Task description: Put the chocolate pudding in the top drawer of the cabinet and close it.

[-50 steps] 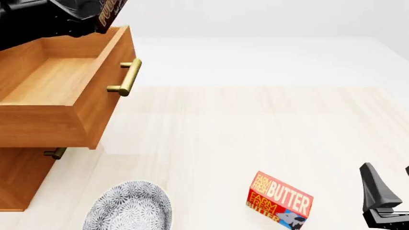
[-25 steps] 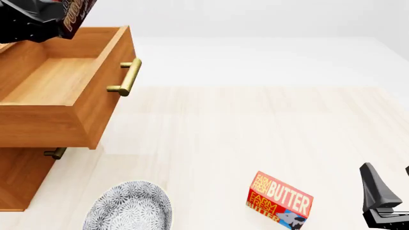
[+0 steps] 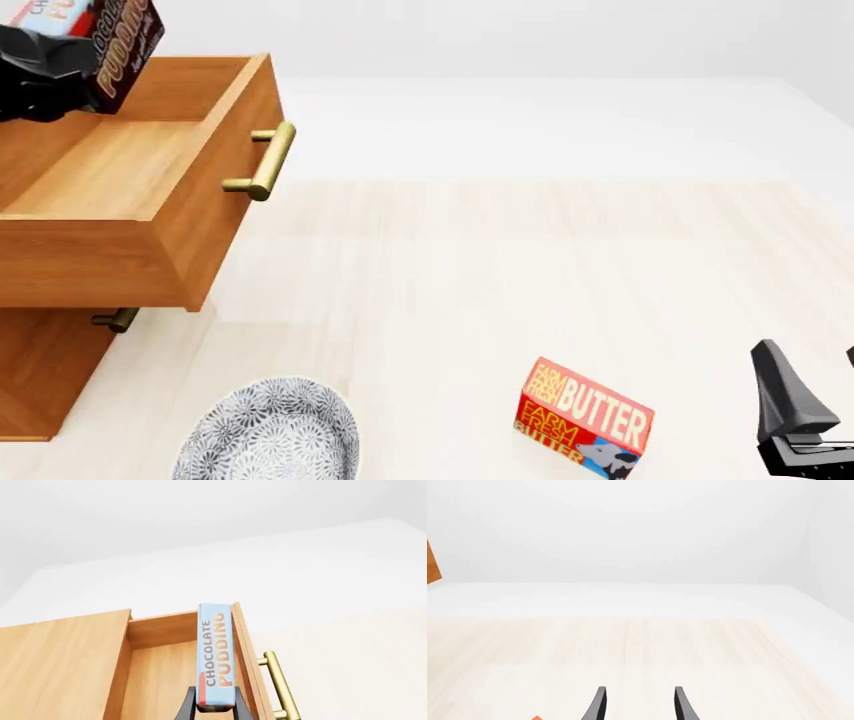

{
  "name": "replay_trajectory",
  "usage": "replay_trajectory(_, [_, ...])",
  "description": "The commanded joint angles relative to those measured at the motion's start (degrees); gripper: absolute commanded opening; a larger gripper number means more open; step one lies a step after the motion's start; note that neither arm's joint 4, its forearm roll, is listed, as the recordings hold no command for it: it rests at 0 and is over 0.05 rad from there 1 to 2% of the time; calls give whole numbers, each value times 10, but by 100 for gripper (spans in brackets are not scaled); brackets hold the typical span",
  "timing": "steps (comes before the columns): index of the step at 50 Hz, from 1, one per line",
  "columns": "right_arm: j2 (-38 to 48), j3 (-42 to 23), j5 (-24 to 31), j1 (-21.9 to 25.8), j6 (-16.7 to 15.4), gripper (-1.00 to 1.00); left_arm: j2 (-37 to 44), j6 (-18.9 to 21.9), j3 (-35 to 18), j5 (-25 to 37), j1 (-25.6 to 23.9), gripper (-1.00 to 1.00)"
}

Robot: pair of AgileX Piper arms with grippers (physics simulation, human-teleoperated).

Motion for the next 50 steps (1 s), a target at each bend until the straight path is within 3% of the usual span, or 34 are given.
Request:
replay_trajectory(1, [0, 0, 0, 0, 0, 100, -12, -6, 23, -3, 16, -100])
replay_trajectory(50, [0, 0, 0, 0, 0, 100, -4, -36, 69, -14, 74, -100])
